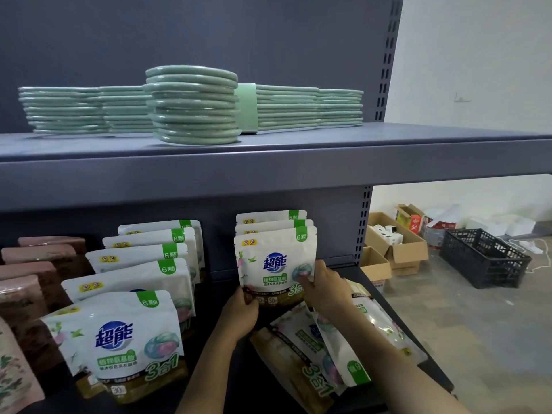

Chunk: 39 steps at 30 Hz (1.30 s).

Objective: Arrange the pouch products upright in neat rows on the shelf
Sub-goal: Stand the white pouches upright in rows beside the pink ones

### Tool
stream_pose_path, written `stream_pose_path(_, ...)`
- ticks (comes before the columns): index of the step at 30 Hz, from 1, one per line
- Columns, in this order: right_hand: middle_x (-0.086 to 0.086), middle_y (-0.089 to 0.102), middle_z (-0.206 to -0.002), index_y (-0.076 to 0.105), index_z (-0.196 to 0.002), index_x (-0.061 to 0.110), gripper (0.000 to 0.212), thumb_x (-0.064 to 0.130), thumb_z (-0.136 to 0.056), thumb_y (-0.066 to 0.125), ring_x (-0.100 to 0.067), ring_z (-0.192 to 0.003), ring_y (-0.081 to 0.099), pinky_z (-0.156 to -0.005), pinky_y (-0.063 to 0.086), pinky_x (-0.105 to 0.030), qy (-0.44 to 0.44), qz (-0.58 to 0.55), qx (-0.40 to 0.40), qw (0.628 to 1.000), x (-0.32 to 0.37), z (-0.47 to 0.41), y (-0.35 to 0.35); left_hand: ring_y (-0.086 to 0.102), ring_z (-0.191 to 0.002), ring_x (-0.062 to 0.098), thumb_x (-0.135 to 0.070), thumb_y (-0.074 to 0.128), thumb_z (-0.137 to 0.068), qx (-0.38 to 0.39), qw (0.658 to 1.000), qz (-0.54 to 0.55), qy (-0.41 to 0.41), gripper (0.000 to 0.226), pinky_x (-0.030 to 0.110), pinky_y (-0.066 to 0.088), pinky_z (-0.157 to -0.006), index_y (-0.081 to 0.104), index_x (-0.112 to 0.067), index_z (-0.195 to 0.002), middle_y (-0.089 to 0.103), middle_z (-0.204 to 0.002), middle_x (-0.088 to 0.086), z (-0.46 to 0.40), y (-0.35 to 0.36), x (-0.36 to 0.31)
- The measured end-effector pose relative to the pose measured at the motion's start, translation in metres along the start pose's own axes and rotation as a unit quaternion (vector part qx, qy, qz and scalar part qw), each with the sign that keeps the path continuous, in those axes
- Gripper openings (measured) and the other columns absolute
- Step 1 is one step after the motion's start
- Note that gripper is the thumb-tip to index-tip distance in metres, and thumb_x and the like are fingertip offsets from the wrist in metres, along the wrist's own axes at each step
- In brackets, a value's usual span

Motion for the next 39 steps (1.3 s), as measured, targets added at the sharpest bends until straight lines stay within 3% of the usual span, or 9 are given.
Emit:
stream_pose_path(13, -0.012, 0.06, -0.116, 0.043, -0.114, 0.009, 0.038, 0.042, -0.096, 0.039, -0.031, -0.103, 0.059, -0.083, 0.047, -0.039, -0.01, -0.042, -0.013, 0.999, -0.003, 0.004, 0.003, 0.048, -0.122, 0.024, -0.025, 0.045, -0.092, 0.003, 0.999, -0.041, -0.02, 0.046, 0.031, 0.039, -0.098, 0.038, -0.016, -0.137, 0.048, -0.136, 0.006, 0.002, -0.003, 0.0)
stream_pose_path(19, -0.011, 0.057, -0.122, 0.05, -0.12, 0.011, 0.039, 0.039, -0.093, 0.048, -0.032, -0.113, 0.053, -0.093, 0.044, -0.041, -0.017, -0.006, -0.022, 1.0, -0.011, 0.005, -0.011, 0.055, -0.106, 0.027, -0.029, 0.046, -0.092, -0.08, 0.992, -0.098, -0.029, 0.036, 0.028, 0.04, -0.077, 0.054, -0.003, -0.116, 0.058, -0.117, 0.013, 0.008, -0.015, -0.009)
stream_pose_path(23, -0.009, 0.055, -0.129, 0.053, -0.124, 0.014, 0.041, 0.036, -0.089, 0.052, -0.031, -0.118, 0.051, -0.096, 0.042, -0.039, -0.012, 0.008, -0.008, 1.0, -0.025, 0.007, -0.022, 0.058, -0.078, 0.021, -0.031, 0.049, -0.091, -0.054, 0.988, -0.143, -0.011, 0.027, 0.025, 0.036, -0.062, 0.061, -0.011, -0.077, 0.057, -0.071, 0.002, 0.015, -0.011, -0.013)
stream_pose_path(25, -0.008, 0.051, -0.135, 0.047, -0.132, 0.016, 0.052, 0.04, -0.087, 0.054, -0.03, -0.124, 0.047, -0.1, 0.04, -0.039, -0.013, 0.018, 0.019, 1.0, -0.036, 0.011, -0.024, 0.052, -0.065, 0.016, -0.033, 0.052, -0.089, -0.031, 0.987, -0.158, -0.006, 0.031, 0.025, 0.035, -0.058, 0.055, -0.014, -0.065, 0.053, -0.064, 0.001, 0.019, -0.002, -0.013)
stream_pose_path(26, -0.006, 0.047, -0.14, 0.041, -0.138, 0.018, 0.061, 0.044, -0.085, 0.056, -0.028, -0.129, 0.042, -0.104, 0.037, -0.04, -0.018, 0.027, 0.047, 0.998, -0.041, 0.014, -0.024, 0.052, -0.064, 0.014, -0.034, 0.054, -0.088, -0.019, 0.985, -0.17, 0.003, 0.029, 0.025, 0.036, -0.059, 0.057, -0.015, -0.067, 0.056, -0.069, 0.002, 0.022, 0.004, -0.014)
stream_pose_path(28, -0.002, 0.031, -0.152, 0.026, -0.147, 0.022, 0.08, 0.051, -0.081, 0.061, -0.025, -0.141, 0.026, -0.114, 0.024, -0.043, -0.035, 0.046, 0.116, 0.992, -0.05, 0.021, -0.02, 0.059, -0.083, 0.014, -0.036, 0.057, -0.086, 0.004, 0.984, -0.177, 0.032, 0.023, 0.022, 0.04, -0.07, 0.067, -0.016, -0.093, 0.063, -0.093, 0.003, 0.029, 0.016, -0.018)
stream_pose_path(31, 0.003, 0.019, -0.156, 0.017, -0.149, 0.023, 0.09, 0.058, -0.079, 0.06, -0.024, -0.145, 0.013, -0.116, 0.016, -0.046, -0.045, 0.073, 0.153, 0.985, -0.057, 0.032, -0.019, 0.056, -0.111, 0.018, -0.039, 0.062, -0.081, 0.058, 0.984, -0.163, 0.053, 0.049, 0.023, 0.044, -0.084, 0.055, -0.016, -0.124, 0.058, -0.122, 0.0, 0.038, 0.036, -0.016)
stream_pose_path(35, 0.0, 0.027, -0.15, 0.023, -0.146, 0.024, 0.086, 0.064, -0.077, 0.057, -0.027, -0.14, 0.018, -0.113, 0.019, -0.046, -0.037, 0.095, 0.142, 0.985, -0.06, 0.042, -0.026, 0.059, -0.107, 0.016, -0.047, 0.068, -0.07, 0.091, 0.973, -0.205, 0.049, 0.055, 0.037, 0.05, -0.092, 0.053, -0.023, -0.118, 0.061, -0.12, -0.003, 0.046, 0.05, -0.008)
stream_pose_path(39, -0.002, 0.031, -0.145, 0.029, -0.142, 0.024, 0.083, 0.069, -0.077, 0.052, -0.028, -0.138, 0.022, -0.114, 0.016, -0.045, -0.033, 0.122, 0.109, 0.986, -0.067, 0.051, -0.028, 0.059, -0.108, 0.017, -0.043, 0.069, -0.073, 0.075, 0.976, -0.198, 0.058, 0.051, 0.039, 0.046, -0.097, 0.054, -0.023, -0.118, 0.062, -0.117, -0.003, 0.053, 0.051, -0.008)
Point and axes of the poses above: each hand's wrist, its own z-axis away from the middle knuckle, its own y-axis out of the palm, x = y × z, the point moved 3 cm from there along -z, towards the middle knuckle
